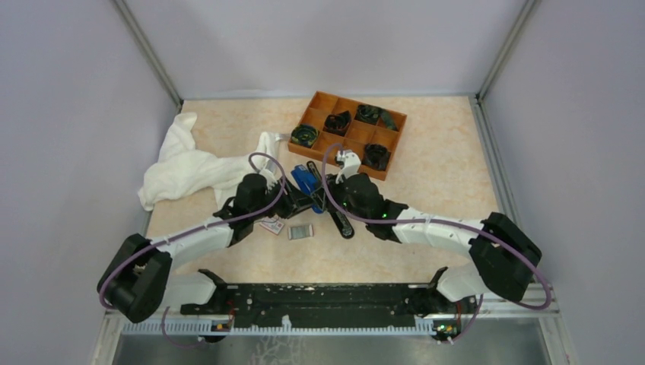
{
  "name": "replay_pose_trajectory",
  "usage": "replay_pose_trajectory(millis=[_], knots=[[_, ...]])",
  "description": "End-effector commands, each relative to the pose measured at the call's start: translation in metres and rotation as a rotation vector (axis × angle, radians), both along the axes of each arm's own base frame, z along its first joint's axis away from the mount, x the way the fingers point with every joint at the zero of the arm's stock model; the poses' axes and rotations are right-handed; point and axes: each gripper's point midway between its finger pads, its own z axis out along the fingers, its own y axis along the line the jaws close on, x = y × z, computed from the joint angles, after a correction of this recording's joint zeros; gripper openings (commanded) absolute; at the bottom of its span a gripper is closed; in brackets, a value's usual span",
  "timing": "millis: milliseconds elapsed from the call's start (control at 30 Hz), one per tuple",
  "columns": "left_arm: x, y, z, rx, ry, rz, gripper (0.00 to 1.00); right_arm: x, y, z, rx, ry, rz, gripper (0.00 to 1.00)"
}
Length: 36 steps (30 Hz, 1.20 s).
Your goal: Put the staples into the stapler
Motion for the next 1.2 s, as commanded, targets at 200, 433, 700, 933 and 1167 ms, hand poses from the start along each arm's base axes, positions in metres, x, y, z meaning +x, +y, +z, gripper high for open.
replay_pose_trajectory(millis=[200,433,700,933,1167], knots=[[0.007,0.001,0.001,-0.009,-0.025,0.029,0.22,-0.006,0.022,0.081,0.21,-0.172,0.063,0.0],[0.01,0.014,-0.008,0.064,-0.049,0.068,0.0,-0.01,0.014,0.09,0.139,-0.2,0.09,0.0],[0.008,0.036,-0.023,0.236,-0.106,0.063,0.0,0.003,-0.015,0.117,0.129,-0.219,0.1,0.0],[-0.003,0.041,-0.026,0.348,-0.189,-0.048,0.0,0.019,-0.035,0.147,0.106,-0.246,0.081,0.0],[-0.023,0.014,-0.01,0.367,-0.34,-0.226,0.0,0.047,-0.05,0.167,0.087,-0.23,0.053,0.0]])
